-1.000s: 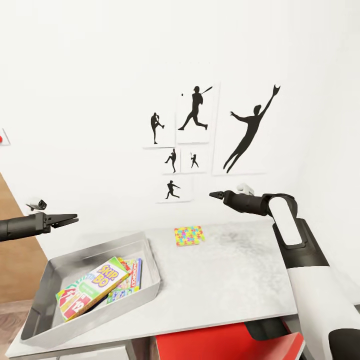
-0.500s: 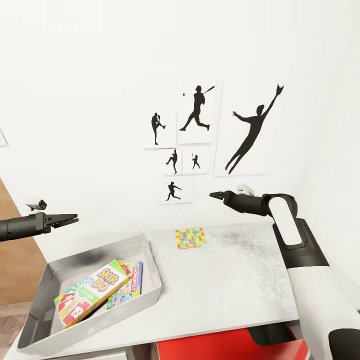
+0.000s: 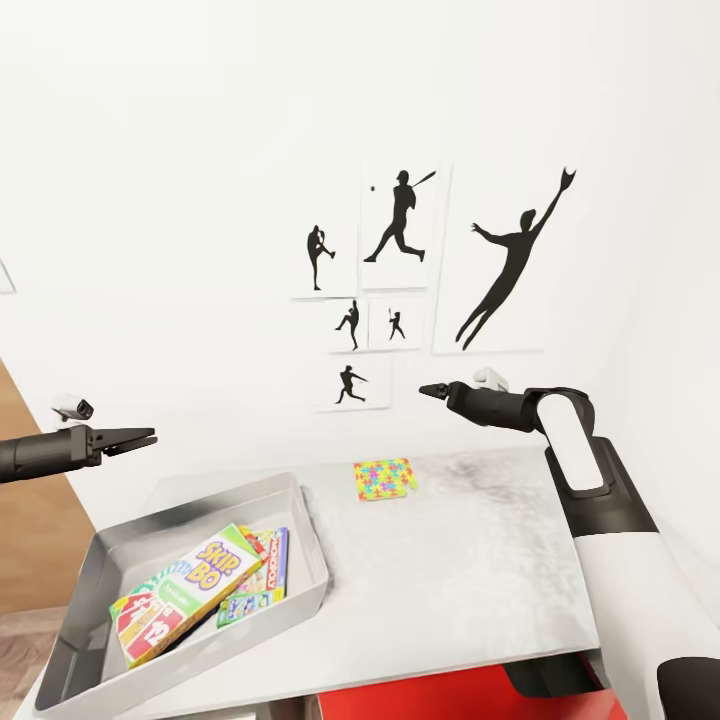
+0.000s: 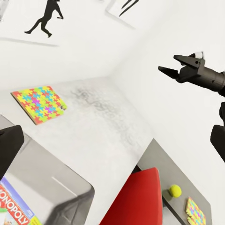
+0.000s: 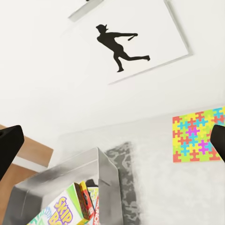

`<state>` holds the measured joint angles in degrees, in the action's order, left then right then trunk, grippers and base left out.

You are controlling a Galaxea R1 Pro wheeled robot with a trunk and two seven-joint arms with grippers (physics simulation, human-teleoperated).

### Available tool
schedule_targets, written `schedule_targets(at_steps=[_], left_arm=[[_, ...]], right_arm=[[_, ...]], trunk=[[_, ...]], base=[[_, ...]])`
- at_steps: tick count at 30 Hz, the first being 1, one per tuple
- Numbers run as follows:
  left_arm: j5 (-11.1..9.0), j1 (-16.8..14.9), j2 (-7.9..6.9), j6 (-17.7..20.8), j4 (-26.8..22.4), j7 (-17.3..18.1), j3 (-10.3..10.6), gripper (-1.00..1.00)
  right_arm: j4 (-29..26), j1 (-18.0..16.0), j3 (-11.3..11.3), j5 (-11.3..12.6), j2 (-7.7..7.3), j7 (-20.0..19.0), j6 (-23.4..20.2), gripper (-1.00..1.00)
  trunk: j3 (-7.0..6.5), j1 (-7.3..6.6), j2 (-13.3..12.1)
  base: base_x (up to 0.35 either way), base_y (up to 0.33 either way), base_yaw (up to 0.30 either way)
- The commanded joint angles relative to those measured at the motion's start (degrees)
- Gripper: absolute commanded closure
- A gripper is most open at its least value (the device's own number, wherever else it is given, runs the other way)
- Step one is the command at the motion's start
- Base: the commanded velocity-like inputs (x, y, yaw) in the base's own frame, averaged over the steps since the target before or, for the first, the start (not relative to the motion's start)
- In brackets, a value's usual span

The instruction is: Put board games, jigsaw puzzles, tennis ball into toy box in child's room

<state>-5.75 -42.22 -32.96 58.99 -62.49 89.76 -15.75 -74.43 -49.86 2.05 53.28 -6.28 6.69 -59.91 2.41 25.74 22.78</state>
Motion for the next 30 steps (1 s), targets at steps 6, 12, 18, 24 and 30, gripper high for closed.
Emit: schedule_targets(at_steps=[6, 12, 18, 24, 30], left_arm=[[0.04, -0.02, -0.05, 0.6, 0.0, 0.24, 0.01, -1.0], [0.04, -0.05, -0.08, 0.6, 0.0, 0.24, 0.01, -1.0], [0.04, -0.05, -0.09, 0.6, 0.0, 0.24, -0.06, -1.0], [0.04, -0.02, -0.09, 0.6, 0.0, 0.24, -0.07, -1.0], [0.04, 0.0, -0.09, 0.6, 0.0, 0.24, -0.07, -1.0]], right_arm=[[-0.1, -0.06, 0.14, 0.6, 0.01, 0.6, -0.09, -1.0], [-0.1, -0.06, 0.78, 0.53, 0.01, 0.63, -0.09, -1.0], [-0.1, -0.06, 0.92, 0.51, 0.04, 0.79, -0.09, -1.0], [-0.02, -0.06, 0.94, 0.51, 0.09, 0.93, -0.09, -1.0], [0.06, -0.06, 0.96, 0.51, 0.2, 1.57, -0.09, -1.0]], trunk=[[0.14, 0.04, 0.14], [0.14, 0.04, 0.14], [0.14, 0.04, 0.14], [0.14, 0.04, 0.14], [0.32, 0.04, 0.14]], base=[[0.009, 0.007, 0.0], [0.119, 0.062, 0.0], [0.057, 0.024, 0.0], [0.006, 0.003, 0.0], [0.0, 0.0, 0.0]])
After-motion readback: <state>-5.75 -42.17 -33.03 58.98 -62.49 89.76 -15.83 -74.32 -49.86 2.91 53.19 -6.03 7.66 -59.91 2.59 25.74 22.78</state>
